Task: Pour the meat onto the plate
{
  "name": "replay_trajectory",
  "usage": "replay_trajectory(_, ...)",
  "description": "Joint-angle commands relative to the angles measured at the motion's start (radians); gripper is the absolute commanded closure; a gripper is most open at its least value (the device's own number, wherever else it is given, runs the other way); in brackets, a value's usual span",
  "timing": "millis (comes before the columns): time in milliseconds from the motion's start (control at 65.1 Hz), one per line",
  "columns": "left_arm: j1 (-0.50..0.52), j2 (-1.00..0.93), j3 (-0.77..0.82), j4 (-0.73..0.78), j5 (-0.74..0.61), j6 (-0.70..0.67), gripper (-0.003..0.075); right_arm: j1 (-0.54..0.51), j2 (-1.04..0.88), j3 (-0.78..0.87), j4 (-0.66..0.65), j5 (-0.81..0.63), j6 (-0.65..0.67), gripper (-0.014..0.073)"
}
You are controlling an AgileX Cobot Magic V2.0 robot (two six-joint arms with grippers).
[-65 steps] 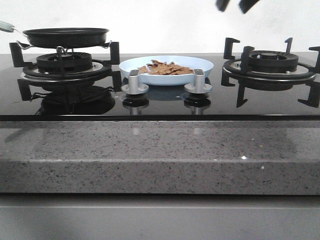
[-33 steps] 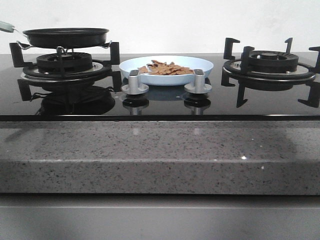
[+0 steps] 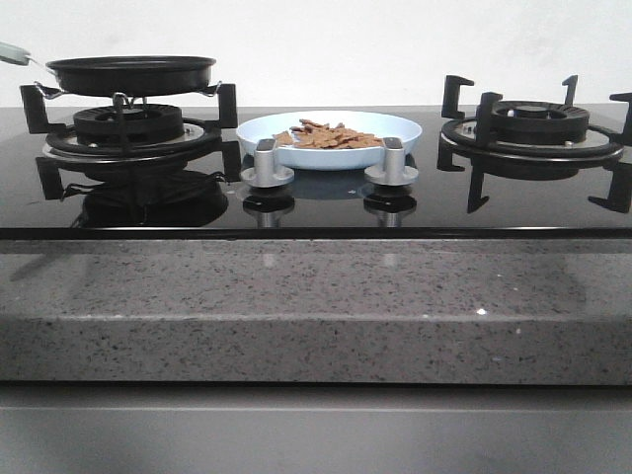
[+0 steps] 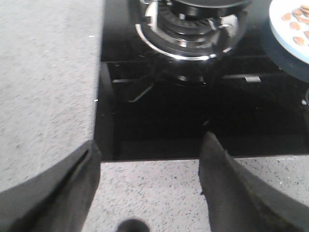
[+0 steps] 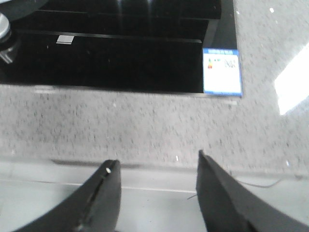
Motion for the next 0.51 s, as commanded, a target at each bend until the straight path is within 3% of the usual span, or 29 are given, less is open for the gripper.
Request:
replay_trajectory(0, 0.003, -0.051, -0.015, 0.007, -0.059, -0.026, 0.0281, -0.005, -0.054, -0.003, -0.016, -0.021, 0.002, 0.0202)
replay_trajectory(292, 0.003, -0.167, 0.06, 0.007, -0.077, -0.028, 0.03, -0.005, -0.103, 0.02, -0.016, 0.018, 0.001, 0.0214)
replay_trajectory(353, 0.003, -0.167, 0.06, 0.007, -0.077, -0.028, 0.0361, -0.005, -0.103, 0.02, -0.016, 0.018, 0.001, 0.0266)
replay_trajectory(492, 0.003, -0.167, 0.06, 0.007, -0.084, -0.028, 0.0556, -0.005, -0.103, 0.02, -0.016, 0.015, 0.001, 0.0477)
